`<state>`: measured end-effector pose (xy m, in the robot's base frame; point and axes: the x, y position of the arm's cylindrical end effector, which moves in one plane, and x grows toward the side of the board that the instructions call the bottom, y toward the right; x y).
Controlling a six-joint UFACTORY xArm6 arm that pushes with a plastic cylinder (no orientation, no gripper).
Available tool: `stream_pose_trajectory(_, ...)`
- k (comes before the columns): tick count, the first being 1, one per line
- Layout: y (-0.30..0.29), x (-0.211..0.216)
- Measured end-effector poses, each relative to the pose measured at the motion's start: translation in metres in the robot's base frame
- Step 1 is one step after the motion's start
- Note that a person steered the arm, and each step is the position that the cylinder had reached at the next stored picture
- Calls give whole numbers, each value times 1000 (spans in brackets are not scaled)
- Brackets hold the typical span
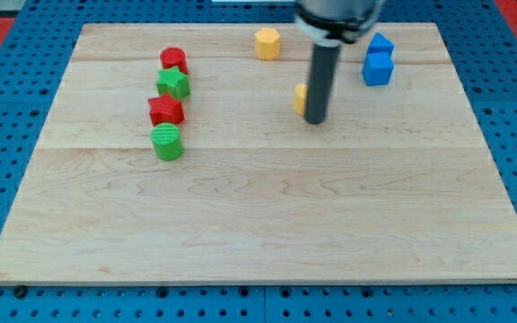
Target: Slide the yellow heart parallel to the left of the blue cube
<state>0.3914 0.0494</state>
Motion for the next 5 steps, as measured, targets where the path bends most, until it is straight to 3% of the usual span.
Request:
stream_pose_trajectory(1,-14,-31)
stream_pose_trajectory(3,33,1)
stream_pose_trajectory(5,25,-30)
